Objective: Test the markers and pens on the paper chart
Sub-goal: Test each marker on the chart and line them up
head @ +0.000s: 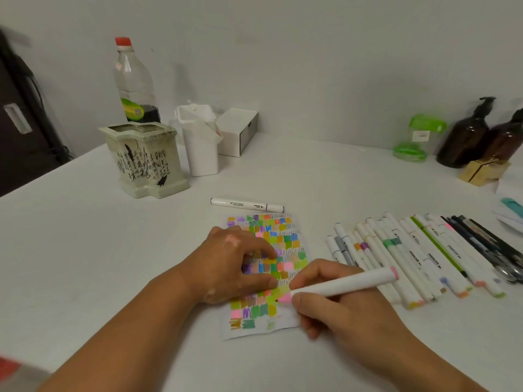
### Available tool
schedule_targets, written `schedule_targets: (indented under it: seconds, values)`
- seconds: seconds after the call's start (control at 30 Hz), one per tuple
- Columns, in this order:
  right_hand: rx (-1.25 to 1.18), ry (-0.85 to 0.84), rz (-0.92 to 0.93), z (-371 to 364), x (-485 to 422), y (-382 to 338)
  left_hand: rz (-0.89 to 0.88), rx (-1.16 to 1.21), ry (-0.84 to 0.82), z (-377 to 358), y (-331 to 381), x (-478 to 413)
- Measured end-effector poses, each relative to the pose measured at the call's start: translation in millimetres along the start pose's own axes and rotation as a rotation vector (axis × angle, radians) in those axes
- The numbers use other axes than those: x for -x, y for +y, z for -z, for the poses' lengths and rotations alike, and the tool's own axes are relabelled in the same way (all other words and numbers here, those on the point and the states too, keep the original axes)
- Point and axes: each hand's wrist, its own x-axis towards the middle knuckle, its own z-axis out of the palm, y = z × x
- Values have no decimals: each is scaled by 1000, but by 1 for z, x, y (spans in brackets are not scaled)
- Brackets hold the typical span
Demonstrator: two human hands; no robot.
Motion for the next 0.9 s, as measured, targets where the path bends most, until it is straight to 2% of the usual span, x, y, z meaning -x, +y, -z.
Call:
schedule_targets:
  seconds: [0.13,0.3,0.63,0.9]
  values:
    - [177,90,17,-1,0,2,24,8,-37,0,1,0]
    - [299,121,11,-5,-2,5,54,10,-61,-1,1,1]
    - [348,50,-19,-3,-2,7,64,5,-78,0,3,1]
    - [321,67,-25,-3,-2,7,75,6,-82,0,4,2]
